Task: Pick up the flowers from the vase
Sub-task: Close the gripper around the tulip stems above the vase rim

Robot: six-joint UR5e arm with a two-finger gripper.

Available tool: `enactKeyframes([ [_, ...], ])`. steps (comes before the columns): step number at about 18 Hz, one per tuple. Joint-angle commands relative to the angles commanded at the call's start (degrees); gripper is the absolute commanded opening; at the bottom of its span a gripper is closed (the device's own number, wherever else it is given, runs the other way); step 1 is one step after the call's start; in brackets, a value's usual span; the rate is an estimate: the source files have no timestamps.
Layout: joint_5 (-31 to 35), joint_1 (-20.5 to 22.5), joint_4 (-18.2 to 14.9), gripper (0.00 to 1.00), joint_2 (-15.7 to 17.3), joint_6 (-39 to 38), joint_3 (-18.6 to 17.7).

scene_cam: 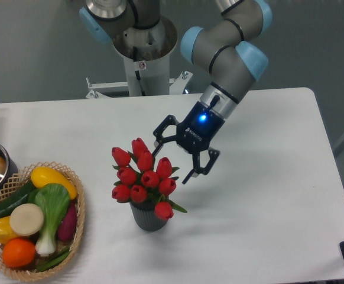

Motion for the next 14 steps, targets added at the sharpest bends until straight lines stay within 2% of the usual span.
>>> enactKeyframes([
  [4, -1.24, -2.20, 0.00, 1.00, -2.20, -0.09, 2.20],
  [7, -1.24, -2.82, 0.26, 0.98, -2.64, 0.17, 2.64],
  [10, -0.80, -2.82, 0.35, 0.30, -2.64, 1.22, 2.82],
  [12, -0.53, -2.73, 0.35, 0.02, -2.56, 3.24, 3.00],
  [14, -0.10, -2.56, 0.35, 0.00, -2.29, 4.22, 3.17],
])
